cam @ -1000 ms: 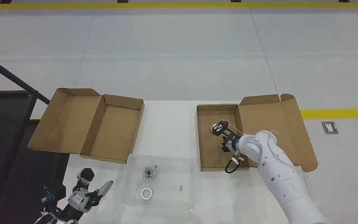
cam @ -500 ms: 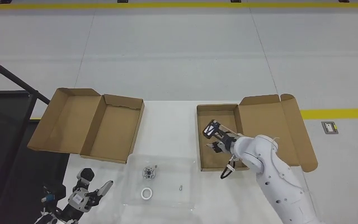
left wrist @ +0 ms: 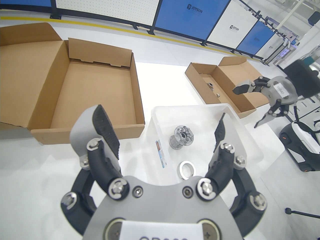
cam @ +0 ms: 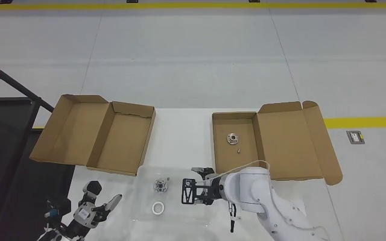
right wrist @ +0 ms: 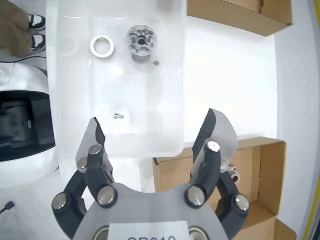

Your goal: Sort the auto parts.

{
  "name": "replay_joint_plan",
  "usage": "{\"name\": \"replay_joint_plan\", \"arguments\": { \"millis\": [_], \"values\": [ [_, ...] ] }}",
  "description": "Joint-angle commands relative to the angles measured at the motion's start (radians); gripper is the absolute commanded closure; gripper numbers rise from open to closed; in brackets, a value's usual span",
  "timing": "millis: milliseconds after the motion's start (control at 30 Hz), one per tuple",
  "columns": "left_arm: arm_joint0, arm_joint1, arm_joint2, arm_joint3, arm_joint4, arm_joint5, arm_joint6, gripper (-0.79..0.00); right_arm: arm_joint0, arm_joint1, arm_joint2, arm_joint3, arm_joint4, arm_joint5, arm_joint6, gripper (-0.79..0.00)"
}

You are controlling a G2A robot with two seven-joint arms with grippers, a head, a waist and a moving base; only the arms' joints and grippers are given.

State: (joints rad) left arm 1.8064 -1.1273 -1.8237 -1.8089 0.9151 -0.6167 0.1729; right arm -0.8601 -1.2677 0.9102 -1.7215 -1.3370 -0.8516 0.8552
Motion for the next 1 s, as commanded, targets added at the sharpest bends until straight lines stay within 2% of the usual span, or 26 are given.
{"name": "replay_joint_plan", "arguments": {
  "millis": [0, 300, 600, 733, 967],
  "values": [
    [0.0, 0.0, 0.0, 0.0, 0.0, 0.0, 0.0, -0.785, -0.001, 0.0, 0.003, 0.0, 0.0, 0.002, 0.001, -0.785],
    [0.0, 0.0, 0.0, 0.0, 0.0, 0.0, 0.0, -0.785, -0.006, 0.0, -0.003, -0.005, -0.015, 0.005, -0.028, -0.785],
    [0.0, 0.0, 0.0, 0.0, 0.0, 0.0, 0.0, -0.785, 0.059, -0.012, -0.135, 0.036, -0.251, -0.048, -0.129, -0.785],
    [0.0, 0.0, 0.0, 0.0, 0.0, 0.0, 0.0, -0.785, 0.08, -0.03, -0.191, 0.081, -0.294, -0.004, -0.084, -0.785],
    [0.0, 0.0, 0.0, 0.0, 0.0, 0.0, 0.0, -0.785, 0.077, -0.03, -0.191, 0.082, -0.295, 0.0, -0.087, -0.785]
  ]
}}
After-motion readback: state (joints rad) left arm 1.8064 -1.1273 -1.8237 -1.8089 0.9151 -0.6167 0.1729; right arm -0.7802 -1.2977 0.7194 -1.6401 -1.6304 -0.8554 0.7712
